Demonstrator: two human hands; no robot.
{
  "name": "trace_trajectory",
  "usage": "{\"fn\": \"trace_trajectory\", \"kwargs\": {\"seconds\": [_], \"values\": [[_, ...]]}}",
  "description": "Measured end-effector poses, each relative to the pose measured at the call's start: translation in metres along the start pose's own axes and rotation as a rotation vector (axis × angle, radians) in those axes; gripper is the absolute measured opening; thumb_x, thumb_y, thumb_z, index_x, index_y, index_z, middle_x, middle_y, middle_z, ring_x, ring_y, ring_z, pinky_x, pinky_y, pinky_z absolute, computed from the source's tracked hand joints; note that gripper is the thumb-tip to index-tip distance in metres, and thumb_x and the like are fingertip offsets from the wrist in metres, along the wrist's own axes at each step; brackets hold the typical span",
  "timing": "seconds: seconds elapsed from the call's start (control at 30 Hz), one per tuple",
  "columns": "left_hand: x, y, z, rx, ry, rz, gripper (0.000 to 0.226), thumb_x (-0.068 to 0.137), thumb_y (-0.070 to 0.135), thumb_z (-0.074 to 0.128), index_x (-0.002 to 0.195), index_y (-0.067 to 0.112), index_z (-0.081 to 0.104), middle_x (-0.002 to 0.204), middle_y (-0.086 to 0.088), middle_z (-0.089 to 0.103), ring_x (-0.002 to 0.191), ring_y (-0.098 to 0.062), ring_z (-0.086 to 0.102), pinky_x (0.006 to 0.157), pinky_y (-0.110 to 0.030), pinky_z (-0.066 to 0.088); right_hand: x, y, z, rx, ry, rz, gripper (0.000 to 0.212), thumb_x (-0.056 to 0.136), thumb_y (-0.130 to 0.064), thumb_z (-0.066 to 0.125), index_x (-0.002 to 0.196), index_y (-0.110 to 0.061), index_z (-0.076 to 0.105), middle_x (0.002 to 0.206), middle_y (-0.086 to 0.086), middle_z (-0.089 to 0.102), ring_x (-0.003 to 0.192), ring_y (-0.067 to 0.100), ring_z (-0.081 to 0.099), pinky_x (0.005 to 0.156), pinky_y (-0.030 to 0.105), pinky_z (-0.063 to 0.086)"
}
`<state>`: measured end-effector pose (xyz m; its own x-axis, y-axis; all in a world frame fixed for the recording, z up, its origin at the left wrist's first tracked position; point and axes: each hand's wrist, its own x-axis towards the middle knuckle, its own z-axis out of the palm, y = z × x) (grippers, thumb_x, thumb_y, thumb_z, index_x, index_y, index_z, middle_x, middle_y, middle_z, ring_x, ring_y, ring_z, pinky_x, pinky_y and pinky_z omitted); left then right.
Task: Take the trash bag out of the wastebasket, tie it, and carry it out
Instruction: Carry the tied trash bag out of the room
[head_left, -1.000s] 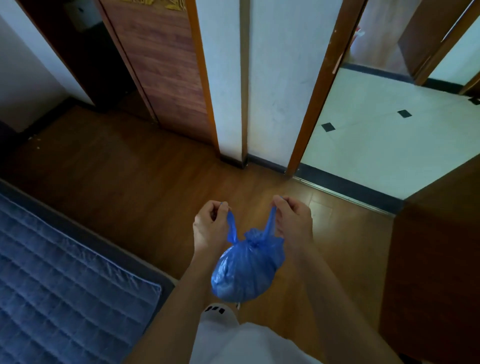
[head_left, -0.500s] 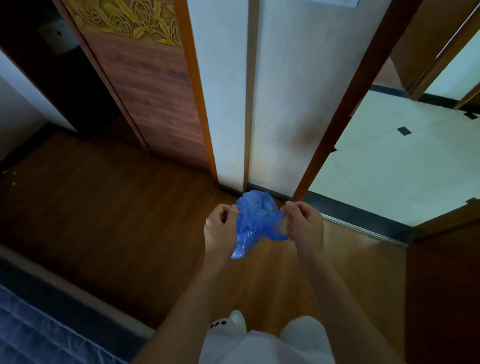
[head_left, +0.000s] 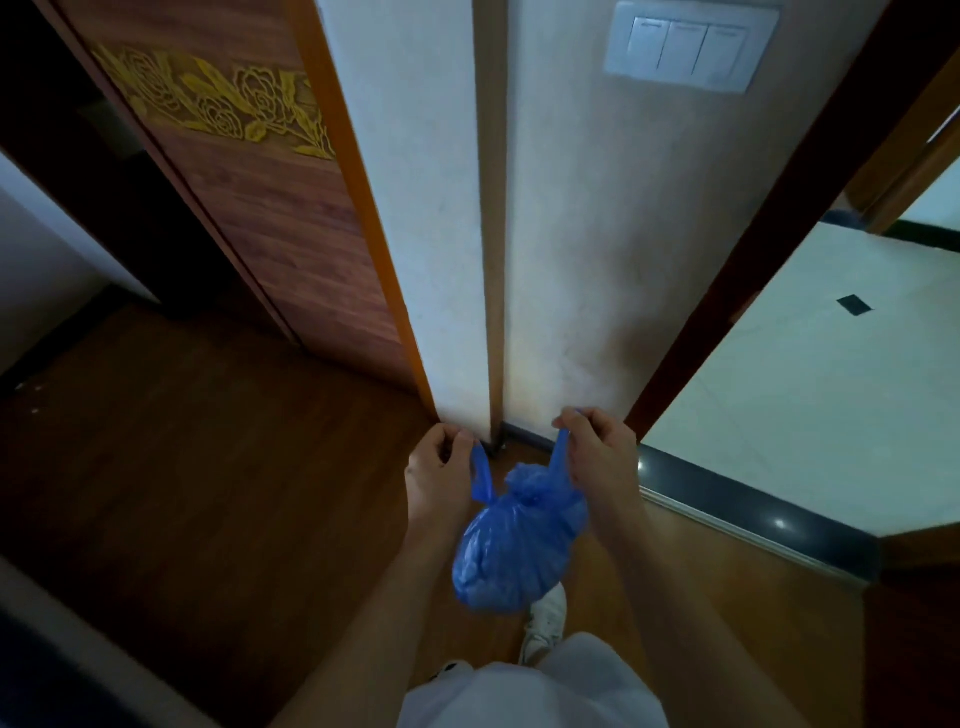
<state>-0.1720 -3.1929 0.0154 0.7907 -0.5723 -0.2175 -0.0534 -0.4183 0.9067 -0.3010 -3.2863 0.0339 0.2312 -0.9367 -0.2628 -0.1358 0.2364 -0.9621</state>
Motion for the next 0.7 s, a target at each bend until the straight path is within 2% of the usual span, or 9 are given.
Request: {"fn": "trace_trajectory", "kwargs": {"seconds": [0.1,0.17,0.23,0.33,0.4,0.47,0.6,0.7], "values": [[0.028,0.022,0.024,0.003,0.022,-0.013,0.019,0.095,0.025,0.058,0.078,0.018,0.065,0.074,-0.004,0.067,0.071,-0.023,0.065,0.058,-0.026,0.048,0.040,-0.014,0.003,-0.015,-0.053,0.014,0.025,0.096,-0.019,0.059,0.084,0.001,0.069,0.057,-0.002,0.054,0.050,0.005,0.049,0.045,0.015,0.039],[0.043,0.034,0.039,0.007,0.040,0.001,0.021,0.095,0.023,0.058,0.075,0.019,0.064,0.071,-0.002,0.066,0.065,-0.016,0.061,0.053,-0.016,0.044,0.062,-0.020,0.004,-0.034,-0.095,0.018,0.025,0.097,-0.022,0.058,0.086,-0.003,0.070,0.062,-0.002,0.058,0.054,0.006,0.051,0.049,0.016,0.041],[0.054,0.042,0.051,0.000,0.056,0.018,0.021,0.095,0.020,0.058,0.074,0.018,0.064,0.070,0.001,0.065,0.062,-0.010,0.058,0.051,-0.011,0.043,0.081,-0.026,0.007,-0.042,-0.126,0.031,0.024,0.097,-0.022,0.058,0.084,-0.006,0.070,0.058,-0.009,0.059,0.052,0.002,0.052,0.050,0.015,0.041],[0.067,0.047,0.064,-0.010,0.083,0.036,0.018,0.095,0.016,0.058,0.079,0.012,0.066,0.071,-0.002,0.066,0.062,-0.009,0.058,0.053,-0.011,0.043,0.101,-0.031,0.012,-0.059,-0.120,0.032,0.024,0.097,-0.021,0.058,0.076,-0.012,0.067,0.046,-0.015,0.054,0.047,0.000,0.049,0.050,0.015,0.039],[0.075,0.048,0.068,-0.012,0.101,0.049,0.017,0.095,0.018,0.058,0.082,0.010,0.067,0.073,-0.003,0.067,0.062,-0.008,0.058,0.053,-0.012,0.043,0.109,-0.034,0.015,-0.117,-0.106,0.003,0.025,0.095,-0.022,0.060,0.075,-0.009,0.066,0.052,-0.009,0.055,0.055,0.006,0.050,0.057,0.021,0.041],[0.083,0.051,0.069,-0.014,0.118,0.082,0.016,0.094,0.017,0.059,0.082,0.010,0.067,0.072,-0.003,0.066,0.060,-0.004,0.058,0.054,-0.011,0.043,0.118,-0.036,0.018,-0.158,-0.090,-0.025,0.025,0.094,-0.022,0.061,0.075,-0.006,0.066,0.061,0.007,0.057,0.062,0.013,0.051,0.063,0.028,0.042],[0.099,0.052,0.062,0.014,0.156,0.165,0.013,0.093,0.017,0.063,0.080,0.016,0.065,0.067,0.000,0.064,0.059,-0.007,0.058,0.054,-0.013,0.044,0.133,-0.036,0.018,-0.259,-0.038,-0.078,0.024,0.095,-0.023,0.060,0.080,-0.005,0.066,0.070,0.012,0.062,0.064,0.019,0.054,0.062,0.034,0.043],[0.112,0.048,0.058,0.016,0.112,0.194,0.011,0.093,0.019,0.063,0.083,0.019,0.065,0.069,0.000,0.065,0.062,-0.013,0.063,0.055,-0.018,0.051,0.138,-0.033,0.017,-0.359,-0.009,-0.134,0.021,0.096,-0.025,0.059,0.083,-0.010,0.066,0.073,0.004,0.064,0.070,0.018,0.060,0.063,0.026,0.044]]}}
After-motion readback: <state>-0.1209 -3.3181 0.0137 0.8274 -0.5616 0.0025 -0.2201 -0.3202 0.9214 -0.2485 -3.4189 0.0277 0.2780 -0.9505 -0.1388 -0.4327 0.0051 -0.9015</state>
